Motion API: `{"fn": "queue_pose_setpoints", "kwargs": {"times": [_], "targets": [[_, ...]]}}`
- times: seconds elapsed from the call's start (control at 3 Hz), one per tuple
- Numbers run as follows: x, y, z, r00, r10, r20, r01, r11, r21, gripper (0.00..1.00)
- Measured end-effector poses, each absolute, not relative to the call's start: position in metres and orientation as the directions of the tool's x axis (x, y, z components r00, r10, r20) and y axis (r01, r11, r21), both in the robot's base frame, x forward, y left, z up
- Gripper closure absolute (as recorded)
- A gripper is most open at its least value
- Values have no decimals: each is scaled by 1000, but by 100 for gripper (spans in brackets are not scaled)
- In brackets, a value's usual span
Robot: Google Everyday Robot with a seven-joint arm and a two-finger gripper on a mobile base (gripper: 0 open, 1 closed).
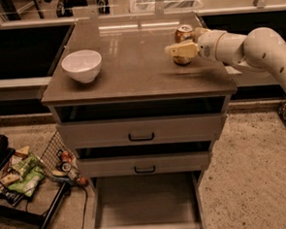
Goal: Place orange can into bottom drawer
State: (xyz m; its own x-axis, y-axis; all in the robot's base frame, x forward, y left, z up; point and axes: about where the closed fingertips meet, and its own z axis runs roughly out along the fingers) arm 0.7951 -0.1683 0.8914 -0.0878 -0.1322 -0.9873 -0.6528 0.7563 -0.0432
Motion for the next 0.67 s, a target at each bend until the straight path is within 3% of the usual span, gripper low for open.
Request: {"fn": "queue_pose_setpoints", "kwargs": {"times": [0.67], "targets": [[801,-165,909,-40,-89,-995,-646,762,-42,63]]}}
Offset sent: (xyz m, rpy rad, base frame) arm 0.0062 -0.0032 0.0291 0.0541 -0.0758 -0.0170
